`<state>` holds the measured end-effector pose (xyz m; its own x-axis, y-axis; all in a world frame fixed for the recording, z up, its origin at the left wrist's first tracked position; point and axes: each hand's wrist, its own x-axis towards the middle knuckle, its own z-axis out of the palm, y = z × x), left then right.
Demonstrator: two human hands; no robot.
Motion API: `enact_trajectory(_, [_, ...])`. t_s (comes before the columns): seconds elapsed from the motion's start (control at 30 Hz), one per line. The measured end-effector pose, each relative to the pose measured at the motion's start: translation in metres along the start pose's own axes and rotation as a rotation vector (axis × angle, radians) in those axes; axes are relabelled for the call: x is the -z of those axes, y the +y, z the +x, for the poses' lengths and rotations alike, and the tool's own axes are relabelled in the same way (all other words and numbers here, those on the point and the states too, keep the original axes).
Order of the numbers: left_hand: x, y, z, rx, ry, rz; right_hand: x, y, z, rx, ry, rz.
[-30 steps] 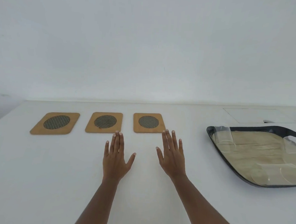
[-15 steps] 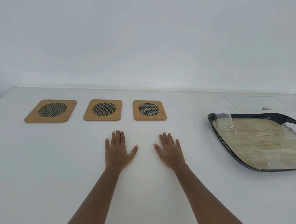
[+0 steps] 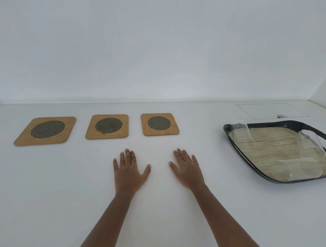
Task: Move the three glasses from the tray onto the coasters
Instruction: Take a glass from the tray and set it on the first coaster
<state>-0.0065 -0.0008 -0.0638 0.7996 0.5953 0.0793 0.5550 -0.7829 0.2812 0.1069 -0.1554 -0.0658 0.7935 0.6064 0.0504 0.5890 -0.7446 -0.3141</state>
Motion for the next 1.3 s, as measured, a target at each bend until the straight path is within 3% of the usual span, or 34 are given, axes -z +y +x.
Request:
enact_trajectory(0.33, [-0.003,0.006,0.000,0.017,-0.005,0.042,-0.001,0.001,-0.001,0.023,0.070,0.060])
enact_trajectory(0.53, [-0.005,0.057,0.001,-0.010,-0.038,-0.089,0.012,0.016,-0.003,0.055,0.076,0.109])
enact_trajectory(0.83, [-0.006,0.154,0.016,-0.259,0.051,-0.105,0.090,0.067,0.006,0.067,0.393,0.192])
enact_trajectory(1.07, [-0.036,0.192,0.021,-0.322,-0.049,-0.020,0.140,0.130,0.025,-0.125,0.442,0.232])
enact_trajectory(1.3, [-0.061,0.198,0.021,-0.230,-0.091,0.001,0.153,0.173,0.043,-0.402,0.278,0.352])
